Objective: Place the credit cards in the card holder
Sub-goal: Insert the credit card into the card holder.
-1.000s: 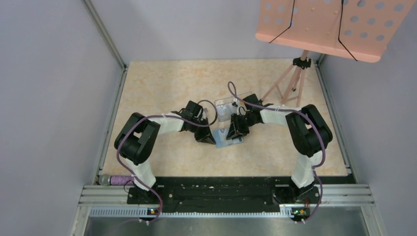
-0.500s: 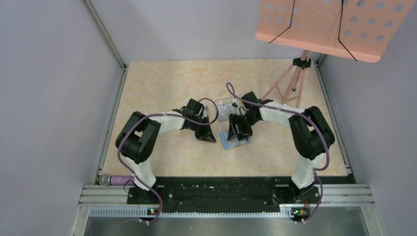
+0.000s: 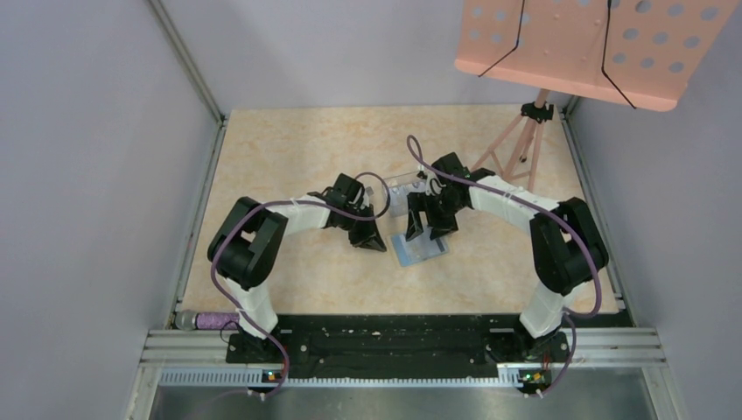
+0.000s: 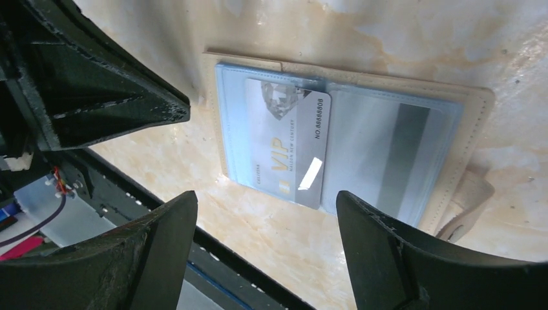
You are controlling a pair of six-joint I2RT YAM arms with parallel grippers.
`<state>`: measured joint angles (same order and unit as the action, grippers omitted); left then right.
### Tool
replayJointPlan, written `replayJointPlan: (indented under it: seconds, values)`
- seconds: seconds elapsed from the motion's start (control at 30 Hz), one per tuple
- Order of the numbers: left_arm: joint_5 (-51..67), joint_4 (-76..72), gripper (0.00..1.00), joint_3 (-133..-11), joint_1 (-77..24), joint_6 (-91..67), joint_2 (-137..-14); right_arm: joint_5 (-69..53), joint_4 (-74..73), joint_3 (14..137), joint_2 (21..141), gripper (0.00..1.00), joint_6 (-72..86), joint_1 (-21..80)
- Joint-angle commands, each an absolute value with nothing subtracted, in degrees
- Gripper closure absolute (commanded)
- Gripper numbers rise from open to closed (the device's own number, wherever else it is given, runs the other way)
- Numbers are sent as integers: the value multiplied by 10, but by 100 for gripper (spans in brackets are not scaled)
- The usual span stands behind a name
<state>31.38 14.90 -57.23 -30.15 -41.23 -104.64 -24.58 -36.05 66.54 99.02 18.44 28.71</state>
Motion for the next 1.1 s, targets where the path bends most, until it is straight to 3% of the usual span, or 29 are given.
replayJointPlan:
  seconds: [0.0,0.4,0.6,0.7,0.97,1.07]
  values:
    - [329,140,100,-598,-309,-410,-1055,-211,-368,689,980,22,180,292]
    - [340,144,100,-646,-333,-418,-1114,-302,-328,673,1066,37,175,301]
    - [332,154,100,-651,-334,-413,-1110,-359,-326,677,1059,65,184,311]
    - [315,169,100,-651,-333,-406,-1088,-371,-333,679,1054,71,184,311]
    - [344,133,65,-579,-289,-423,-996,-415,-344,699,1078,67,191,324]
    - [375,115,57,-540,-266,-432,-969,-441,-337,708,1091,62,206,333]
